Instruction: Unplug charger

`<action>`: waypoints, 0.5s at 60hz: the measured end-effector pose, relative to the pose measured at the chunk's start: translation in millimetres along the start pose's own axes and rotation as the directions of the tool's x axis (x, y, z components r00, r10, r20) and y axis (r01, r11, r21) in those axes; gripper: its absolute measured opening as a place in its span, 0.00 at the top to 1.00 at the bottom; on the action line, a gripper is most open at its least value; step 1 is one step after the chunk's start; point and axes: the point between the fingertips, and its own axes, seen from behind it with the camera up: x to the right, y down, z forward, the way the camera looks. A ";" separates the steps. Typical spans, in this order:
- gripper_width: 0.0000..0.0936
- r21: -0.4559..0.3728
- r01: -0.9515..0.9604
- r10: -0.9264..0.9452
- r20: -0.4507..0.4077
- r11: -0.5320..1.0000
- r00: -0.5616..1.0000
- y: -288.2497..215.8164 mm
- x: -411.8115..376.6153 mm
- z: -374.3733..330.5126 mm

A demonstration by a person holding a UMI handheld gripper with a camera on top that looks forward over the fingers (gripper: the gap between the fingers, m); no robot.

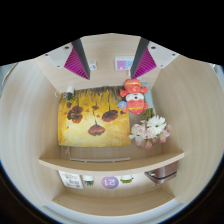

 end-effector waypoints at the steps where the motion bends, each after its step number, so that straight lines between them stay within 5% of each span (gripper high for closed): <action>1: 0.13 0.003 0.003 -0.003 0.000 1.000 1.000 5.0 -3.4 -4.5; 30: 0.12 -0.088 0.054 -0.054 -0.006 0.995 0.998 77.1 -15.3 -98.5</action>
